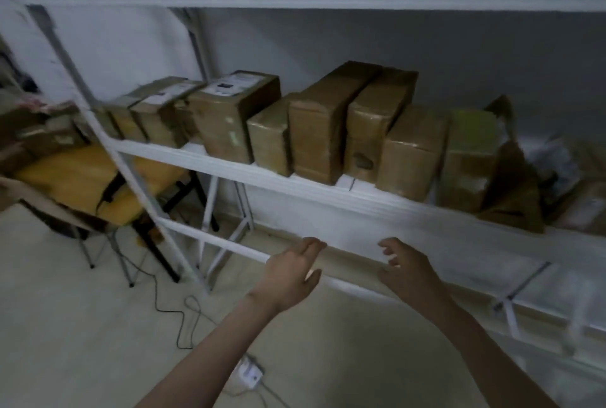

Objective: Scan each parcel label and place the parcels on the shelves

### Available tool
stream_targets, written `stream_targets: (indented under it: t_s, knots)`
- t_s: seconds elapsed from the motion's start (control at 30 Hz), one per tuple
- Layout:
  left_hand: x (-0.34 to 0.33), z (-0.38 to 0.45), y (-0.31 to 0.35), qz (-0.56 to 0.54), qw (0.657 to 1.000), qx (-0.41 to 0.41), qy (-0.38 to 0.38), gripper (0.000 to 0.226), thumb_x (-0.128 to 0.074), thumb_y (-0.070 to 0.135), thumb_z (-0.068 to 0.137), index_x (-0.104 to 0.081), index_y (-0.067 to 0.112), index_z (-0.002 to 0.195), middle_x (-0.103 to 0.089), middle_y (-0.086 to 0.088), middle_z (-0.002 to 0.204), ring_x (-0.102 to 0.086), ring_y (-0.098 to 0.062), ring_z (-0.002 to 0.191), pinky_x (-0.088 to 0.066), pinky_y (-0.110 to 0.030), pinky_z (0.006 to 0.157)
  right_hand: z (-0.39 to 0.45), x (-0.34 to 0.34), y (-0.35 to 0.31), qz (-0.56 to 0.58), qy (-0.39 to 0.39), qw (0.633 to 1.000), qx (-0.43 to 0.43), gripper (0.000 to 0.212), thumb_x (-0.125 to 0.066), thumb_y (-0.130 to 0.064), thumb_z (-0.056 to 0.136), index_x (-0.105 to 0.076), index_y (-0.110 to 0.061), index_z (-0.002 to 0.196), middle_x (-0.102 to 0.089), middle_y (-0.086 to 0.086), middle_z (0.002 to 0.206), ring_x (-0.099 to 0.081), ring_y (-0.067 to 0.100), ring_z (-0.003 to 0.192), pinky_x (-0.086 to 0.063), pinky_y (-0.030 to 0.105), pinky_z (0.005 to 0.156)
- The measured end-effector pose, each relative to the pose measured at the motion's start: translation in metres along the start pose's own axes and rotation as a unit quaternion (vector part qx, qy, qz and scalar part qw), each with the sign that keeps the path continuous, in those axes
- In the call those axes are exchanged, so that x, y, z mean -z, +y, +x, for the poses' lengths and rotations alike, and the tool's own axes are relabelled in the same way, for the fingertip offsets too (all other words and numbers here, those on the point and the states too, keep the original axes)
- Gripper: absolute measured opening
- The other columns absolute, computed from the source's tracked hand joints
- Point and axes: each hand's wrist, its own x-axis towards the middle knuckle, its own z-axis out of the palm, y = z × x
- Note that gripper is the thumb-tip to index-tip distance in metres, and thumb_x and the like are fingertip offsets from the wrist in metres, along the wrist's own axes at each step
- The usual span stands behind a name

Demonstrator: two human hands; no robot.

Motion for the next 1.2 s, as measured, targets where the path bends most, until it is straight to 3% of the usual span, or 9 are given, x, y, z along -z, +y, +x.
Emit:
stream_targets:
  t_s: [0.13,0.3,0.43,0.63,0.83,1.2]
  knots:
    - [0.041,-0.08,-0.11,0.074,0.992,0.102,-0.002,0.054,-0.044,0.033,0.1,-0.027,0.021,0.15,-0.03,0.001,0.153,-0.041,-0.022,0.133,-0.045,-0.037,0.094,0.027,-0.091,-0.096,-0.035,-0.051,0.996,0.063,0.048,-0.065,-0.015,0.086,-0.05,-0.016,0.131,-0.053,0.005,0.125,-0.054,0.023,0.115,-0.047,0.035,0.09]
    - [0.081,-0.176,-0.214,0.134,0.966,0.219,-0.039,0.056,-0.047,0.033,0.098,-0.026,0.019,0.148,-0.034,-0.003,0.149,-0.04,-0.026,0.131,-0.047,-0.042,0.095,0.042,-0.193,-0.208,-0.126,-0.093,0.971,0.182,0.054,-0.065,-0.022,0.086,-0.045,-0.016,0.136,-0.05,0.006,0.13,-0.051,0.025,0.117,-0.043,0.032,0.088]
    - [0.093,-0.228,-0.265,0.176,0.944,0.273,-0.064,0.055,-0.048,0.032,0.098,-0.028,0.016,0.147,-0.035,-0.007,0.149,-0.041,-0.027,0.131,-0.045,-0.04,0.096,0.044,-0.257,-0.274,-0.135,-0.148,0.945,0.258,0.06,-0.065,-0.017,0.085,-0.039,-0.016,0.139,-0.043,0.005,0.134,-0.047,0.024,0.116,-0.046,0.035,0.088]
    - [0.103,-0.272,-0.317,0.16,0.924,0.345,-0.043,0.054,-0.051,0.031,0.097,-0.031,0.014,0.144,-0.035,-0.008,0.148,-0.039,-0.028,0.132,-0.044,-0.041,0.097,0.054,-0.329,-0.336,-0.158,-0.184,0.921,0.305,0.068,-0.067,-0.022,0.085,-0.032,-0.019,0.143,-0.035,0.005,0.137,-0.044,0.025,0.117,-0.049,0.04,0.088]
    - [0.128,-0.292,-0.374,0.159,0.915,0.371,-0.019,0.056,-0.049,0.031,0.098,-0.026,0.015,0.147,-0.031,-0.006,0.152,-0.037,-0.025,0.135,-0.042,-0.037,0.099,0.077,-0.377,-0.396,-0.196,-0.19,0.905,0.326,0.074,-0.064,-0.023,0.088,-0.02,-0.018,0.147,-0.024,0.008,0.147,-0.031,0.029,0.131,-0.045,0.039,0.095]
    - [0.184,-0.245,-0.543,0.169,0.927,0.333,-0.033,0.056,-0.048,0.034,0.098,-0.027,0.017,0.146,-0.032,-0.004,0.15,-0.038,-0.025,0.134,-0.045,-0.039,0.1,0.196,-0.46,-0.503,-0.219,-0.164,0.914,0.3,0.062,-0.06,-0.021,0.089,-0.025,-0.025,0.14,-0.032,0.005,0.134,-0.041,0.027,0.121,-0.045,0.034,0.087]
